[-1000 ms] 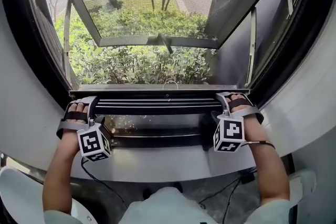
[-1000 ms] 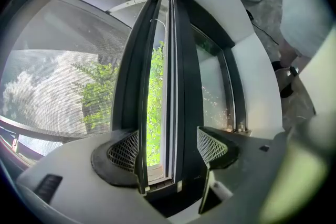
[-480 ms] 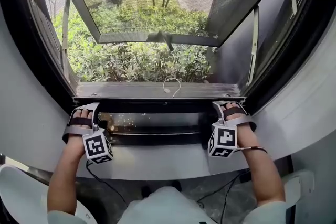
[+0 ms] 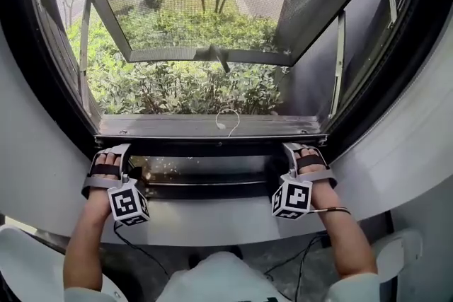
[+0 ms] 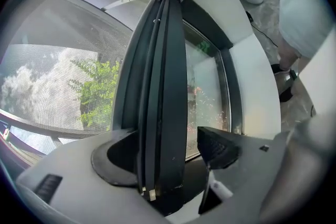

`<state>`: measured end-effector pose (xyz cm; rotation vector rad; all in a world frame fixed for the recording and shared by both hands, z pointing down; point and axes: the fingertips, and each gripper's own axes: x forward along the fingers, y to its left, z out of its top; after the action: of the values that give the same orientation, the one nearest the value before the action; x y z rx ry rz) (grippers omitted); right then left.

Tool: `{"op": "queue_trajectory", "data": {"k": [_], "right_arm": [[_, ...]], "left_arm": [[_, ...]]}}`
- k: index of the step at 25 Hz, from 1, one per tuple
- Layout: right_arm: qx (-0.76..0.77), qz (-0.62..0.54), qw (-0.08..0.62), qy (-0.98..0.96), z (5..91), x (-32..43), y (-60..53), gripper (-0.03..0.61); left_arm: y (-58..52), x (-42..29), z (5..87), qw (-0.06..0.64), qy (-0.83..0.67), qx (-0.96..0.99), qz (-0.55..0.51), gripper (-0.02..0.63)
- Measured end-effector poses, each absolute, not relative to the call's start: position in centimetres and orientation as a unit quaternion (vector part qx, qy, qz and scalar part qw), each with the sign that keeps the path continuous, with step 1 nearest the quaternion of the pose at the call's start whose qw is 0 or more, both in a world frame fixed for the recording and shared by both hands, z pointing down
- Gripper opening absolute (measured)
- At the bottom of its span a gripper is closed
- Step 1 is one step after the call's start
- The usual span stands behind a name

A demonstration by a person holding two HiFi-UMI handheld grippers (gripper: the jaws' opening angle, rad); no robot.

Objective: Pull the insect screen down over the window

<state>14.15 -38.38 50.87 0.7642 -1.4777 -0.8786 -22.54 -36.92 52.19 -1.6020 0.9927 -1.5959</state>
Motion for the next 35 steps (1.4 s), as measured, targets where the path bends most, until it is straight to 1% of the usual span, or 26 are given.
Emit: {"op": "queue_trajectory", "data": {"k": [5, 7, 9, 10, 16, 18, 22, 27, 33, 35], "right_arm": [[0.334, -0.357, 0.585, -0.647, 50.7, 14.1, -38.3, 0.250], [0.322, -0.351, 0.592, -0.650, 50.5, 14.1, -38.4, 0.244], [0.310, -0.359, 0.597, -0.647, 50.3, 14.1, -38.7, 0.210], [0.309, -0.368, 0.595, -0.644, 50.4, 14.1, -38.9, 0.205], [0.382, -0.439, 0.530, -0.618, 51.2, 13.8, -39.9, 0.202], [0.398, -0.458, 0.522, -0.600, 51.3, 13.9, -40.1, 0.203], [0.395, -0.467, 0.542, -0.576, 51.0, 14.5, -40.0, 0.204], [0.380, -0.449, 0.576, -0.568, 50.9, 14.9, -39.7, 0.202], [0.395, -0.448, 0.564, -0.571, 51.2, 14.3, -39.9, 0.206], [0.405, -0.449, 0.559, -0.568, 51.4, 14.1, -40.0, 0.223]], "left_arm": [[-36.8, -22.3, 52.1, 0.317, 0.372, -0.637, -0.596, 0.357], [-37.0, -22.3, 52.1, 0.326, 0.369, -0.638, -0.592, 0.356], [-37.2, -22.5, 52.1, 0.344, 0.375, -0.627, -0.590, 0.356], [-37.4, -22.6, 52.3, 0.353, 0.380, -0.618, -0.590, 0.356], [-38.0, -23.0, 52.8, 0.391, 0.424, -0.566, -0.589, 0.344], [-38.3, -22.9, 52.9, 0.396, 0.446, -0.551, -0.584, 0.344], [-38.5, -22.3, 52.8, 0.402, 0.468, -0.550, -0.563, 0.344], [-38.7, -22.1, 53.0, 0.401, 0.488, -0.520, -0.575, 0.344], [-39.1, -23.2, 52.4, 0.440, 0.507, -0.449, -0.590, 0.342], [-39.1, -23.4, 52.4, 0.445, 0.515, -0.436, -0.590, 0.342]]}}
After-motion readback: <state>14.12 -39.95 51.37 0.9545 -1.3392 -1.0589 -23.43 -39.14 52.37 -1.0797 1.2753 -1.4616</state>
